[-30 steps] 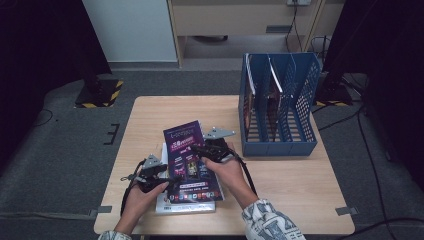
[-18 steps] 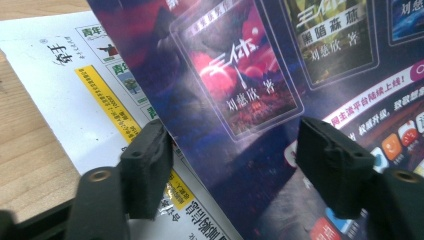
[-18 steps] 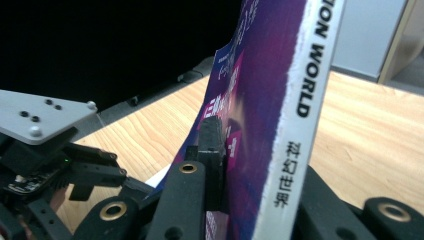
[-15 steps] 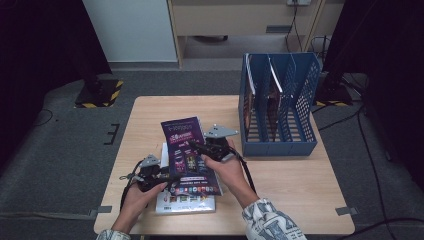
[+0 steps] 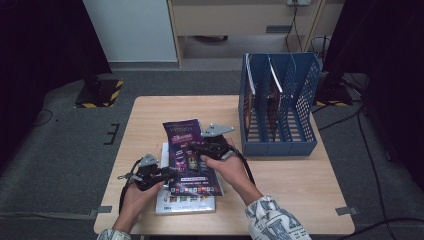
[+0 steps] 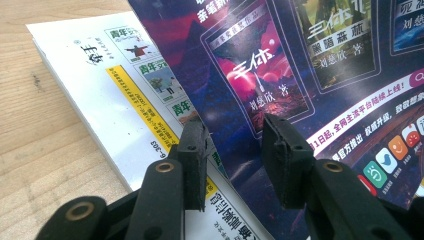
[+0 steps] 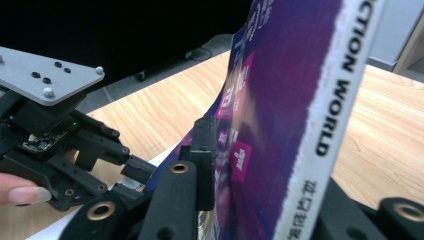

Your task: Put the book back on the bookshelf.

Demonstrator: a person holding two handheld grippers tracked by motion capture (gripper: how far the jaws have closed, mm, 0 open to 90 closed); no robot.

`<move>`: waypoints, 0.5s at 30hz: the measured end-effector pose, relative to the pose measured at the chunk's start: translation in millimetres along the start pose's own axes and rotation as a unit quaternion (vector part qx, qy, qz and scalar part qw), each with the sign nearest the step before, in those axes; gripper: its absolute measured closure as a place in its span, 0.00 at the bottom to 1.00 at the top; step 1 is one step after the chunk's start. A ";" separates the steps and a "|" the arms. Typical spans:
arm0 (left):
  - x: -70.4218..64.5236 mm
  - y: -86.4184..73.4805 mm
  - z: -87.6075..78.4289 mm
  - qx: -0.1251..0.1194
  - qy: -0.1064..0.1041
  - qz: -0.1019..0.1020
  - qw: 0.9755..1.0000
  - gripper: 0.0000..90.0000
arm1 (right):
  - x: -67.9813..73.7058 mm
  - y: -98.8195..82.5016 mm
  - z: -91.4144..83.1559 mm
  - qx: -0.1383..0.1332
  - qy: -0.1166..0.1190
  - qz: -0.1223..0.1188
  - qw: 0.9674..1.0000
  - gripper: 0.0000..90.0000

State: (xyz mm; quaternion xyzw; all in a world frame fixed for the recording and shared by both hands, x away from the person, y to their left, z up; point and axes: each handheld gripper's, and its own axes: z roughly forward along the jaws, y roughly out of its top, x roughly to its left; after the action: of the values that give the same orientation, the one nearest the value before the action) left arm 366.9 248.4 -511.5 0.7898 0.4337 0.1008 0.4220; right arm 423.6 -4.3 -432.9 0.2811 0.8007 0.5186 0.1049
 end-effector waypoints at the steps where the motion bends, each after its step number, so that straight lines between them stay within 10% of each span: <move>1: -0.4 0.1 0.2 -0.001 0.001 -0.001 1.000 0.70 | 0.3 0.6 0.4 0.004 0.000 -0.001 1.000 0.80; 15: -0.7 1.5 -2.0 0.001 0.002 0.004 1.000 0.72 | -3.2 0.0 11.1 0.052 -0.003 0.001 0.999 0.88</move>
State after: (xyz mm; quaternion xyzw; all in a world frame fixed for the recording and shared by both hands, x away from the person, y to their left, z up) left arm 366.3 248.6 -509.0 0.7915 0.4313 0.1034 0.4204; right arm 431.3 2.4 -438.2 0.2887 0.8258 0.4757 0.0916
